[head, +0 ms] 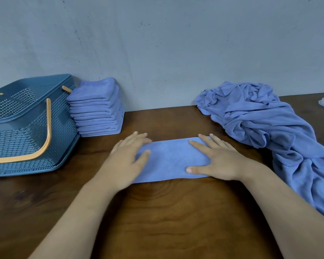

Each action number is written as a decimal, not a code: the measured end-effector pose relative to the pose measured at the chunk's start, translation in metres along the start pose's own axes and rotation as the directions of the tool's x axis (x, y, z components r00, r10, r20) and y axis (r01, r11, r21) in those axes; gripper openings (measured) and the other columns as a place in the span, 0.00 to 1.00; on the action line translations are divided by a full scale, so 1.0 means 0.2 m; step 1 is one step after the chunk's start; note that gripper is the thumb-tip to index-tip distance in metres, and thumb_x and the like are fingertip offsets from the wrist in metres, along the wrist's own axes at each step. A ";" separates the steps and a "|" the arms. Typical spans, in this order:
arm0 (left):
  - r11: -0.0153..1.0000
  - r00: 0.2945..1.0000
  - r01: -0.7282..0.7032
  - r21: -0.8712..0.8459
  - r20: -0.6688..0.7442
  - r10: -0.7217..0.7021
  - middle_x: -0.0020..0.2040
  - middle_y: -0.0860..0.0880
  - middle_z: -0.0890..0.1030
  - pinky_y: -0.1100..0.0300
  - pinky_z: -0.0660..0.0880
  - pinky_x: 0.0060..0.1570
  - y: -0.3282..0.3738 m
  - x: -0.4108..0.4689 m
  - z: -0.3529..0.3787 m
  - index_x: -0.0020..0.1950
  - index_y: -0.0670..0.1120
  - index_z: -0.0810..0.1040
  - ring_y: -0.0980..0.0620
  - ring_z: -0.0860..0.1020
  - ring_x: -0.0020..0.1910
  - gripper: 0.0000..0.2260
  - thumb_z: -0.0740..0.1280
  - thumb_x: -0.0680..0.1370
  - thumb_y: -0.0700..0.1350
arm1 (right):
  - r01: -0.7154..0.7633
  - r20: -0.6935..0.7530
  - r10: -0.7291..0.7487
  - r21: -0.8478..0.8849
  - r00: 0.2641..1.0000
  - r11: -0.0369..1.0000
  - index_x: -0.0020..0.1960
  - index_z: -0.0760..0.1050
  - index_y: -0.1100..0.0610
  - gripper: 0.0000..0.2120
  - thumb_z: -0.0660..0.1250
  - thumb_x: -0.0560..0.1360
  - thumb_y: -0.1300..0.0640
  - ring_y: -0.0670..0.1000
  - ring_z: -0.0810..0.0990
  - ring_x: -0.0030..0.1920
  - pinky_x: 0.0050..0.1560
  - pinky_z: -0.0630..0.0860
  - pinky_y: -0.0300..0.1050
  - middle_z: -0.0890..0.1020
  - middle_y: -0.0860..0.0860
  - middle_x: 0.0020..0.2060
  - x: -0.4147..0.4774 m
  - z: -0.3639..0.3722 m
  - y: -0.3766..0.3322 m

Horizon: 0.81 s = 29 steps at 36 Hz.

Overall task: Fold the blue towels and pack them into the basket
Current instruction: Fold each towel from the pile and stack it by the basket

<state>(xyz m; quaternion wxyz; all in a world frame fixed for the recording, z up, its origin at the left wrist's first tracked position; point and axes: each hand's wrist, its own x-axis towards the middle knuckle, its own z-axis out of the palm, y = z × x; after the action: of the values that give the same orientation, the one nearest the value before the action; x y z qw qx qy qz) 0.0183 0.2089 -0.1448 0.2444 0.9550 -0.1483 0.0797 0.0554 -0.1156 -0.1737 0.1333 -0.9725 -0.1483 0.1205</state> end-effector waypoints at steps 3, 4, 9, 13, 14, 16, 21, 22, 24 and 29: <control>0.991 0.988 -0.106 0.077 0.117 0.096 0.85 0.64 0.56 0.49 0.46 0.84 0.13 0.06 0.15 0.83 0.62 0.63 0.64 0.46 0.84 0.25 0.56 0.85 0.64 | 0.001 0.000 -0.001 0.004 1.000 1.000 0.78 0.38 0.22 0.53 0.51 0.59 0.08 0.42 0.30 0.82 0.83 0.40 0.55 0.37 0.33 0.83 0.00 0.01 0.00; 0.989 0.976 -0.108 0.098 0.201 0.087 0.85 0.65 0.52 0.48 0.43 0.84 0.15 0.07 0.19 0.85 0.64 0.58 0.64 0.43 0.84 0.28 0.54 0.85 0.67 | 0.001 0.004 -0.001 0.008 1.000 1.000 0.78 0.38 0.22 0.53 0.51 0.59 0.08 0.42 0.30 0.82 0.83 0.39 0.55 0.37 0.33 0.82 0.00 0.01 0.00; 0.977 0.938 -0.101 0.186 0.344 0.031 0.85 0.67 0.40 0.49 0.37 0.83 0.08 0.07 0.25 0.84 0.70 0.43 0.65 0.34 0.82 0.34 0.46 0.80 0.76 | 0.023 0.009 -0.024 0.039 1.000 0.999 0.77 0.38 0.20 0.52 0.52 0.58 0.08 0.41 0.31 0.82 0.82 0.39 0.54 0.38 0.31 0.82 -0.01 0.00 0.00; 0.977 0.918 -0.069 0.202 0.395 -0.017 0.84 0.65 0.34 0.49 0.33 0.82 0.10 0.05 0.22 0.81 0.75 0.42 0.61 0.30 0.82 0.33 0.49 0.79 0.77 | 0.049 -0.067 -0.047 0.039 0.997 0.998 0.78 0.48 0.22 0.46 0.51 0.63 0.10 0.41 0.43 0.82 0.82 0.48 0.53 0.50 0.31 0.81 -0.04 -0.01 0.01; 0.980 0.910 -0.059 0.188 0.414 -0.024 0.84 0.65 0.34 0.50 0.34 0.82 0.10 0.05 0.21 0.81 0.76 0.42 0.61 0.30 0.82 0.32 0.50 0.79 0.77 | 0.059 -0.118 -0.053 0.047 0.992 0.997 0.78 0.54 0.24 0.42 0.51 0.67 0.13 0.42 0.50 0.80 0.80 0.53 0.51 0.56 0.31 0.79 -0.04 -0.01 0.01; 0.987 0.897 -0.048 0.155 0.441 -0.025 0.84 0.66 0.36 0.50 0.36 0.83 0.11 0.02 0.18 0.80 0.78 0.44 0.62 0.31 0.82 0.33 0.53 0.78 0.77 | 0.074 -0.235 -0.058 0.059 0.970 0.996 0.76 0.65 0.30 0.30 0.53 0.77 0.22 0.44 0.64 0.70 0.74 0.65 0.50 0.67 0.33 0.71 -0.03 -0.02 0.01; 0.992 0.885 -0.048 0.117 0.466 -0.012 0.84 0.68 0.41 0.56 0.42 0.80 0.11 -0.02 0.11 0.78 0.80 0.48 0.64 0.36 0.82 0.32 0.57 0.76 0.77 | -0.007 -0.333 0.000 -0.019 0.943 1.000 0.67 0.75 0.41 0.15 0.61 0.82 0.42 0.50 0.71 0.57 0.58 0.75 0.50 0.75 0.41 0.58 -0.01 -0.04 0.02; 0.992 0.888 -0.049 0.120 0.459 -0.012 0.84 0.68 0.43 0.57 0.44 0.79 0.11 -0.02 0.10 0.78 0.80 0.50 0.64 0.38 0.83 0.32 0.57 0.76 0.78 | -0.023 -0.336 0.012 -0.031 0.942 0.999 0.64 0.76 0.41 0.14 0.62 0.80 0.41 0.50 0.72 0.55 0.57 0.75 0.50 0.75 0.41 0.56 -0.01 -0.04 0.02; 0.989 0.913 -0.066 0.132 0.408 0.006 0.84 0.66 0.50 0.58 0.47 0.77 0.12 -0.01 0.10 0.78 0.77 0.55 0.61 0.45 0.83 0.30 0.56 0.77 0.77 | -0.046 -0.343 0.036 -0.021 0.939 0.999 0.56 0.75 0.42 0.12 0.63 0.77 0.39 0.50 0.72 0.53 0.55 0.75 0.50 0.76 0.41 0.51 0.00 -0.03 0.01; 0.970 0.958 -0.192 0.148 0.245 0.152 0.84 0.66 0.55 0.50 0.44 0.83 0.16 0.04 0.16 0.80 0.67 0.64 0.61 0.47 0.84 0.26 0.54 0.83 0.71 | -0.073 -0.363 0.099 0.083 0.927 0.994 0.42 0.74 0.46 0.09 0.66 0.73 0.42 0.49 0.73 0.48 0.50 0.76 0.50 0.78 0.43 0.43 0.02 -0.03 -0.01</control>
<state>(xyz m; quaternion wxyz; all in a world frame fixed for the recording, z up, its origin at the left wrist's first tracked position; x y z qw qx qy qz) 0.0191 0.1646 -0.1574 0.1349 0.9585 -0.2512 0.0013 0.0603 -0.1149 -0.1682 0.1863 -0.9783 -0.0737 -0.0522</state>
